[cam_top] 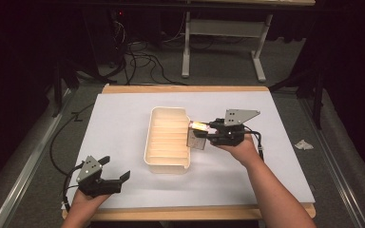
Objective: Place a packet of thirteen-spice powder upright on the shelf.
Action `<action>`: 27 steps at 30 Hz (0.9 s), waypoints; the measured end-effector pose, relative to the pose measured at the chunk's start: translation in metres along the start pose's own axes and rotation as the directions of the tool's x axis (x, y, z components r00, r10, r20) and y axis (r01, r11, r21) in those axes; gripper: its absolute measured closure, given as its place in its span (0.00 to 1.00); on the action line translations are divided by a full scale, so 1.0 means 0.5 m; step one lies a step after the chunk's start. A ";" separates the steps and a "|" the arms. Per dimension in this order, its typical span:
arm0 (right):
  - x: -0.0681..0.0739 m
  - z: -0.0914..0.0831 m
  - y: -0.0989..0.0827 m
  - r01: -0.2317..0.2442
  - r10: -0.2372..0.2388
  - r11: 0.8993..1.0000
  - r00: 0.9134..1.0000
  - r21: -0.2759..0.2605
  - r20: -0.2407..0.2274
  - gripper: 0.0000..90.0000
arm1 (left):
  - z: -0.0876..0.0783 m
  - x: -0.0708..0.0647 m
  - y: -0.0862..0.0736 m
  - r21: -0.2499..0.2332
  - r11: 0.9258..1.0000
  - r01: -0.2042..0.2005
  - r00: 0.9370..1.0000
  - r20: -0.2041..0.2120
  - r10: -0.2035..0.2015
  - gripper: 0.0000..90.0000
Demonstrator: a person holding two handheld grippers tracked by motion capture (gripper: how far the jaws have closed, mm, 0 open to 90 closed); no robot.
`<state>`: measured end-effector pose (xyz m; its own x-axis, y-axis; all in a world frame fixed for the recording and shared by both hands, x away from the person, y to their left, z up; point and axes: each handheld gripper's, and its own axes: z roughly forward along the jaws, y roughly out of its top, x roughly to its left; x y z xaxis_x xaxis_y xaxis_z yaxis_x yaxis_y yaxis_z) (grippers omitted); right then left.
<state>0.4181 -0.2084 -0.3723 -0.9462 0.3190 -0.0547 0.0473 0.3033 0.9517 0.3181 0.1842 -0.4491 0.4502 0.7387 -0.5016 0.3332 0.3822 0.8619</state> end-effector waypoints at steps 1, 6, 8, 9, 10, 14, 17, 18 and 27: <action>-0.001 0.002 0.001 0.003 -0.003 1.000 1.000 -0.004 -0.013 0.77 | 0.000 0.000 0.000 -0.002 1.000 0.002 1.000 0.000 -0.002 0.06; -0.003 0.013 0.005 0.034 -0.035 0.999 0.998 -0.021 -0.051 0.77 | -0.002 0.000 -0.001 0.001 1.000 -0.006 1.000 -0.002 0.006 0.06; -0.005 0.017 0.005 0.052 -0.053 0.998 0.996 -0.028 -0.068 0.77 | -0.003 0.000 0.001 -0.003 1.000 -0.002 1.000 -0.002 0.002 0.06; -0.006 0.020 0.005 0.056 -0.058 0.998 0.995 -0.023 -0.076 0.77 | -0.002 0.000 0.001 -0.004 1.000 0.001 1.000 -0.002 -0.001 0.06; -0.007 0.023 0.004 0.061 -0.063 0.998 0.994 -0.025 -0.084 0.77 | -0.002 0.000 0.000 -0.005 1.000 0.004 1.000 -0.002 -0.004 0.06; -0.012 0.036 0.001 0.075 -0.076 0.997 0.991 -0.013 -0.106 0.77 | -0.003 -0.001 0.000 -0.003 1.000 0.002 1.000 -0.002 -0.002 0.06; -0.015 0.043 -0.001 0.071 -0.071 0.997 0.990 -0.007 -0.120 0.77 | -0.004 0.000 -0.001 -0.001 1.000 0.001 1.000 -0.003 -0.001 0.06; -0.016 0.046 -0.002 0.076 -0.076 0.997 0.989 -0.007 -0.125 0.77 | -0.004 0.000 -0.001 0.002 1.000 -0.001 1.000 -0.003 0.001 0.06; -0.014 0.074 0.001 0.085 -0.082 0.996 0.984 0.011 -0.160 0.77 | -0.005 0.000 0.001 -0.002 1.000 -0.001 1.000 -0.001 0.001 0.06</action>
<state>0.4364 -0.1775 -0.3826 -0.9859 0.1450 -0.0838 -0.0301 0.3394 0.9402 0.3162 0.1857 -0.4486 0.4494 0.7400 -0.5005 0.3307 0.3827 0.8627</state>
